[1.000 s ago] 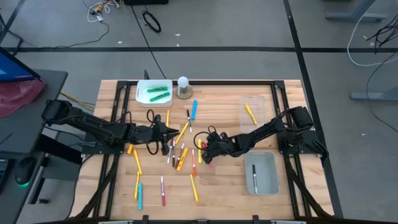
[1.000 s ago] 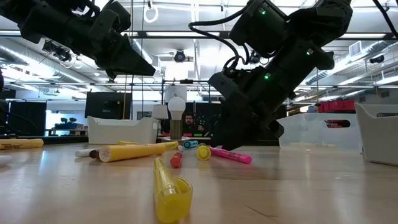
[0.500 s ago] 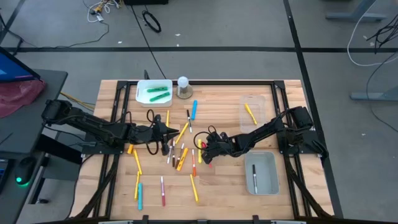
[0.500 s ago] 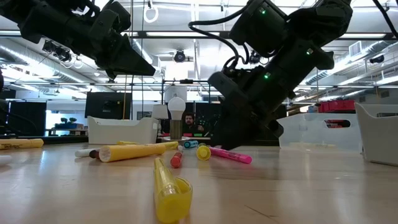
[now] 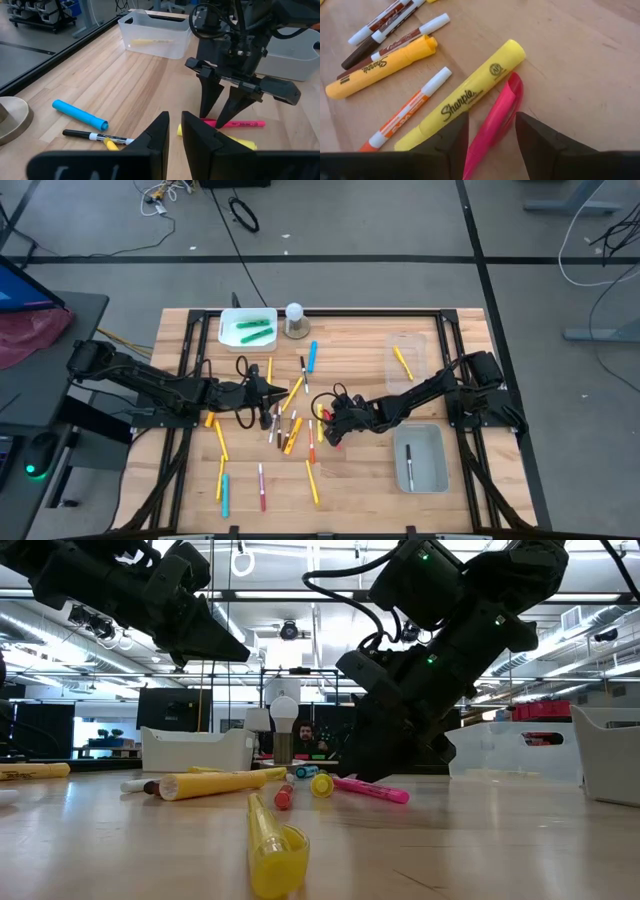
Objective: Pick & Place Markers
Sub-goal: Put the pink pen into the transparent bin
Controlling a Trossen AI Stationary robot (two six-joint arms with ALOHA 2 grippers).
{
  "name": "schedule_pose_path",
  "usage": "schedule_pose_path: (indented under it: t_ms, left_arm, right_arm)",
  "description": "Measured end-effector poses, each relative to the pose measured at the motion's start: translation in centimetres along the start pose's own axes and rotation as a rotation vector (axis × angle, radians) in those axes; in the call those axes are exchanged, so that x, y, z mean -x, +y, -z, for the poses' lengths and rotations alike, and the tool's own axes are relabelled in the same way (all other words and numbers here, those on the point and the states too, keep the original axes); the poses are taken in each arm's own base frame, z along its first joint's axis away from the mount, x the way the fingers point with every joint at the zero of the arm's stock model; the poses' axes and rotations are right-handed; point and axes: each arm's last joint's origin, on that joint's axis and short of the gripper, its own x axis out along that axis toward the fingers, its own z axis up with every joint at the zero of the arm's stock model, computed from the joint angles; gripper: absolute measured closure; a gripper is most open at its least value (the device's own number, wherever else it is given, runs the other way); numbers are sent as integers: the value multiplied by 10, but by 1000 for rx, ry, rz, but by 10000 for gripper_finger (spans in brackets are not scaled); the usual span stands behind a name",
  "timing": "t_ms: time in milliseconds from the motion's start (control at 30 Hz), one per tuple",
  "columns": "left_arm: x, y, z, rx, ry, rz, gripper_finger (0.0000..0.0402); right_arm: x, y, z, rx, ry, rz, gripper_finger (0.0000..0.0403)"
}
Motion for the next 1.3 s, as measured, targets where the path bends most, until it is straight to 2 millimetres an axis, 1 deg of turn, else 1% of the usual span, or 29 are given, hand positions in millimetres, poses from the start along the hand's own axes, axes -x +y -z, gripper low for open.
schedule_pose_path:
  t_ms: [267, 600, 767, 1100, 1233, 1300]
  left_arm:
    - [0, 0, 0, 0, 0, 0, 346]
    - [0, 0, 0, 1, 0, 0, 346]
    - [0, 0, 0, 1, 0, 0, 346]
    - [0, 0, 0, 3, 0, 0, 346]
    - [0, 0, 0, 3, 0, 0, 346]
    - [0, 0, 0, 3, 0, 0, 346]
  right_arm:
    - [-2, 1, 8, 28, 27, 18, 238]
    - [-2, -1, 10, 125, 56, 33, 238]
    - [-1, -3, 13, 134, 85, 61, 238]
    - [0, -4, 13, 126, 89, 57, 238]
    - [0, -4, 13, 121, 83, 62, 245]
    - [0, -4, 13, 149, 82, 65, 254]
